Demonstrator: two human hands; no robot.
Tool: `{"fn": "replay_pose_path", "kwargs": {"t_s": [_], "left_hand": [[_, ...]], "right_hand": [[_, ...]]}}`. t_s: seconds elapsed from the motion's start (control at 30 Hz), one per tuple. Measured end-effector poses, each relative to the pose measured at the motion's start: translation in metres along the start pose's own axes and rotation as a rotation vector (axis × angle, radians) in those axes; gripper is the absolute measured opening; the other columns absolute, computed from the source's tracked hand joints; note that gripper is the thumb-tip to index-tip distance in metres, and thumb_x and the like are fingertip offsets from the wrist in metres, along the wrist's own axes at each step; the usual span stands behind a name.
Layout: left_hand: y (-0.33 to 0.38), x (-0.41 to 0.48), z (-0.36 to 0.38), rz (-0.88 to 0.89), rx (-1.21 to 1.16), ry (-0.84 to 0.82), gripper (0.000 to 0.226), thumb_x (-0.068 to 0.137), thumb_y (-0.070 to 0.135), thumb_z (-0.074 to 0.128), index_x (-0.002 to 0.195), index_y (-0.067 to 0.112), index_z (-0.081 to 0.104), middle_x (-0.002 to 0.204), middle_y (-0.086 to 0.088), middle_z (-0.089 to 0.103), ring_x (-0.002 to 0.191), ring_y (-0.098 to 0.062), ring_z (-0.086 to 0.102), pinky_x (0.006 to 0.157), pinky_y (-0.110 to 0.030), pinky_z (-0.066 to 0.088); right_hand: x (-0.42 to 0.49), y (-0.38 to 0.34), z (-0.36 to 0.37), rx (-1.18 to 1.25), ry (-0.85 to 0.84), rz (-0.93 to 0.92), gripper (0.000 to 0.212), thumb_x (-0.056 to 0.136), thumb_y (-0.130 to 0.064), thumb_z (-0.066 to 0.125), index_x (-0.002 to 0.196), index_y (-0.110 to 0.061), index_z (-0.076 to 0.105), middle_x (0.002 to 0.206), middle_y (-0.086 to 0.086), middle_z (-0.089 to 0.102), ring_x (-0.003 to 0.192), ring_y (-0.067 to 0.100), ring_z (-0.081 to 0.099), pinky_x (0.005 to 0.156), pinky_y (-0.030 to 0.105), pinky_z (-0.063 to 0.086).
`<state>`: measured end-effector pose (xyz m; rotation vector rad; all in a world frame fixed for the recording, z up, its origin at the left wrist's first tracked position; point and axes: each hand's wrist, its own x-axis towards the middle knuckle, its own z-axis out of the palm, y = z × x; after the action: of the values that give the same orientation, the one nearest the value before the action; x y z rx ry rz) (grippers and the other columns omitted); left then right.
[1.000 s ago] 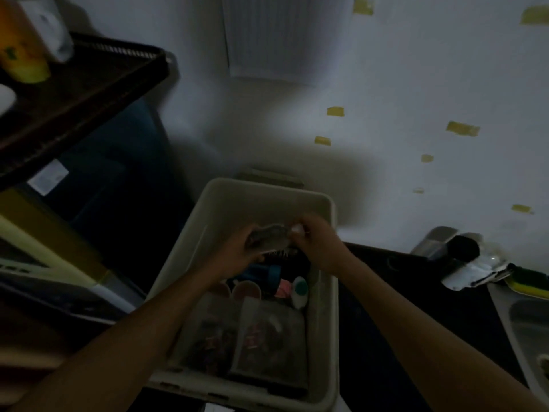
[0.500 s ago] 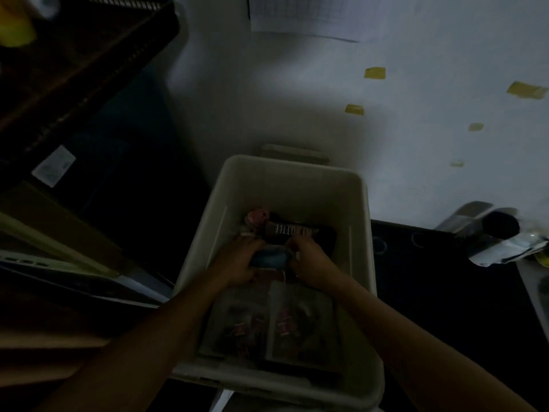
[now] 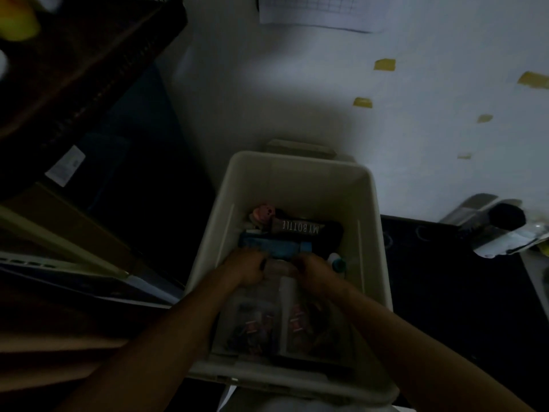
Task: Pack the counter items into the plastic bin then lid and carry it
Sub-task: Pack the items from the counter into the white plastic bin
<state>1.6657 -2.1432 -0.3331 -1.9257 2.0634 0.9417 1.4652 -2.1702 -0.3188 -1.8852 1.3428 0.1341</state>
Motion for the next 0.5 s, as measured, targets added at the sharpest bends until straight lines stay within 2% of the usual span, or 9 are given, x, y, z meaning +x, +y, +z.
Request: {"fn": "replay_pose_path", "kwargs": {"t_s": [0.07,0.1,0.17,0.2,0.3,0.33,0.4,0.5], "left_hand": [[0.002,0.001,0.001,-0.012,-0.01,0.012,0.05,0.094,0.038,0.048,0.139,0.018,0.05,0.142,-0.013,0.05,0.124,-0.03,0.05,0.097,-0.033,0.041],[0.004,0.001,0.002,-0.02,-0.023,0.016,0.047,0.097,0.035,0.047,0.14,0.017,0.049,0.144,-0.012,0.049,0.126,-0.029,0.049,0.098,-0.032,0.039],[0.008,-0.003,0.001,-0.025,-0.06,0.024,0.047,0.101,0.034,0.045,0.145,0.019,0.043,0.15,-0.01,0.042,0.133,-0.027,0.043,0.106,-0.031,0.034],[0.01,-0.005,0.0,-0.031,-0.076,0.026,0.048,0.101,0.036,0.043,0.147,0.021,0.041,0.153,-0.008,0.039,0.136,-0.027,0.041,0.109,-0.031,0.031],[0.011,-0.01,-0.001,-0.038,-0.064,0.055,0.048,0.1,0.04,0.041,0.143,0.02,0.046,0.149,-0.01,0.045,0.131,-0.028,0.046,0.107,-0.031,0.034],[0.012,-0.012,-0.004,-0.047,-0.056,0.058,0.045,0.099,0.039,0.042,0.138,0.016,0.05,0.144,-0.012,0.049,0.127,-0.028,0.05,0.102,-0.03,0.037],[0.018,-0.017,-0.009,-0.042,-0.029,0.062,0.047,0.096,0.041,0.042,0.13,0.011,0.055,0.138,-0.013,0.054,0.121,-0.029,0.053,0.096,-0.03,0.04],[0.027,-0.024,-0.015,0.004,-0.024,0.119,0.069,0.081,0.057,0.033,0.127,0.012,0.058,0.136,-0.012,0.056,0.12,-0.028,0.055,0.096,-0.033,0.044]], "right_hand": [[-0.003,-0.001,-0.002,0.003,-0.008,-0.01,0.03,0.093,-0.043,0.05,0.105,-0.02,0.066,0.107,-0.001,0.067,0.097,0.014,0.062,0.087,0.031,0.05],[-0.002,0.002,-0.002,-0.003,0.0,-0.023,0.04,0.09,-0.054,0.047,0.104,-0.021,0.066,0.106,-0.001,0.068,0.095,0.015,0.062,0.087,0.033,0.051],[-0.003,0.006,-0.003,0.008,0.009,-0.026,0.057,0.08,-0.071,0.037,0.103,-0.027,0.065,0.106,-0.002,0.068,0.096,0.017,0.063,0.089,0.038,0.052],[-0.004,0.008,-0.004,0.018,-0.006,-0.033,0.054,0.08,-0.072,0.037,0.101,-0.029,0.064,0.105,-0.003,0.068,0.097,0.017,0.063,0.09,0.039,0.052],[-0.022,-0.012,-0.018,0.017,-0.02,-0.061,0.016,0.093,-0.045,0.053,0.094,-0.03,0.06,0.1,-0.002,0.065,0.096,0.018,0.062,0.089,0.035,0.051],[-0.022,-0.013,-0.019,0.036,-0.003,-0.068,0.013,0.094,-0.036,0.056,0.097,-0.025,0.062,0.1,0.0,0.065,0.096,0.018,0.062,0.087,0.034,0.051],[-0.026,-0.014,-0.025,0.06,0.024,-0.081,0.02,0.093,-0.024,0.059,0.106,-0.009,0.065,0.105,0.008,0.067,0.098,0.02,0.062,0.086,0.032,0.05],[-0.029,-0.01,-0.029,0.041,0.044,-0.093,0.024,0.092,-0.013,0.057,0.113,-0.003,0.063,0.109,0.007,0.066,0.099,0.015,0.06,0.078,0.022,0.044]]}}
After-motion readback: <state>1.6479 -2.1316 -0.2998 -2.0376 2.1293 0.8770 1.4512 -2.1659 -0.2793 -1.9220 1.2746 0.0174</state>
